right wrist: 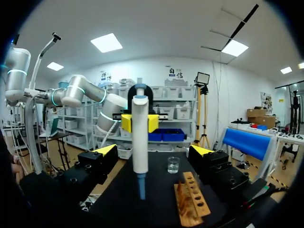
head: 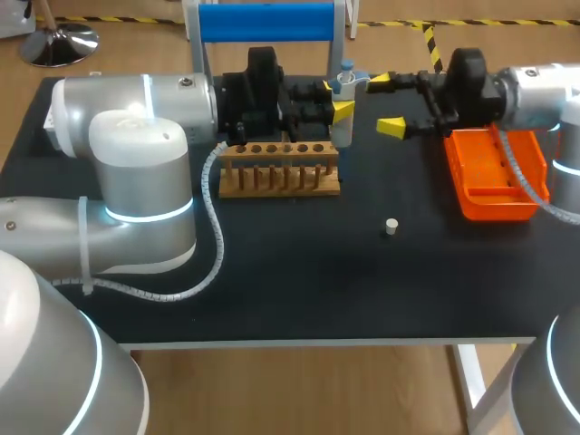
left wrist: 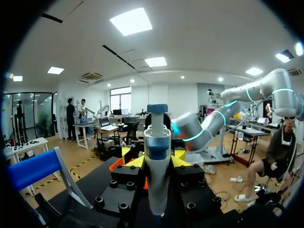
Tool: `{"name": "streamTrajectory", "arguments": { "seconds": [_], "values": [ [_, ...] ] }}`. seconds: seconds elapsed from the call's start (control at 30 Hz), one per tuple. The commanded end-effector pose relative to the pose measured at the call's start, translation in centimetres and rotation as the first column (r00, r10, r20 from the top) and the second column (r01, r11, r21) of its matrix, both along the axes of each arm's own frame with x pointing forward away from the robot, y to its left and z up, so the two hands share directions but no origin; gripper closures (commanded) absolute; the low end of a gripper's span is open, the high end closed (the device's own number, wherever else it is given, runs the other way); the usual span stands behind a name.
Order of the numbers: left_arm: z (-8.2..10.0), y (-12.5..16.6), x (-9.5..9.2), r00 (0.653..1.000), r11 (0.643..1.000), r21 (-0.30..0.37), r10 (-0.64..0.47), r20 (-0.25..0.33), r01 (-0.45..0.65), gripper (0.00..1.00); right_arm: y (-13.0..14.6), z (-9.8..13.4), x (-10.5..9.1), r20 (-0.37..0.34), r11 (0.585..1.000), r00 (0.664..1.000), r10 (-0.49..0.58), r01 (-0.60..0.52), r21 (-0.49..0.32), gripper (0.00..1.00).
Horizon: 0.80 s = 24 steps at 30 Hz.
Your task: Invert the test tube, pick up the pipette, mount the tip to pipette, aspirate from beaker and dispense into the tube, eject the tip, return the pipette, and cap with the stopper.
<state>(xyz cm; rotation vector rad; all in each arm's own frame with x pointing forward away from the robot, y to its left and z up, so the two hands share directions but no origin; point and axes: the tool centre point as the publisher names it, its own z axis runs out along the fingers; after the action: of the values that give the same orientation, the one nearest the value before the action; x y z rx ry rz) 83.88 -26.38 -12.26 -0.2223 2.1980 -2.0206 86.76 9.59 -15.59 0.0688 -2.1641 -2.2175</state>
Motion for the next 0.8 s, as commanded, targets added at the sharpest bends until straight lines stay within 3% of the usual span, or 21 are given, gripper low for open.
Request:
{"name": "streamTrajectory", "arguments": {
  "seconds": [0.03,0.37,0.63,0.8],
  "values": [
    [0.1,0.0,0.1,1.0,1.0,0.001,-0.003,-0.002,0.003,1.0,-0.9,0.1,1.4,-0.004,0.998,0.999,-0.047,0.047,-0.03,0.0],
    [0.1,0.0,0.1,1.0,1.0,0.001,-0.003,-0.002,0.003,1.0,1.4,0.6,9.7,0.009,0.968,0.977,-0.212,0.211,-0.137,0.0],
    [0.1,0.0,0.1,1.0,1.0,0.001,-0.003,-0.002,0.003,1.0,4.6,1.2,14.4,0.021,0.942,0.96,-0.279,0.277,-0.188,0.0],
    [0.1,0.0,0.1,1.0,1.0,0.001,-0.003,-0.002,0.003,1.0,6.0,0.7,16.2,0.031,0.921,0.951,-0.307,0.305,-0.242,0.0]
  ]
}}
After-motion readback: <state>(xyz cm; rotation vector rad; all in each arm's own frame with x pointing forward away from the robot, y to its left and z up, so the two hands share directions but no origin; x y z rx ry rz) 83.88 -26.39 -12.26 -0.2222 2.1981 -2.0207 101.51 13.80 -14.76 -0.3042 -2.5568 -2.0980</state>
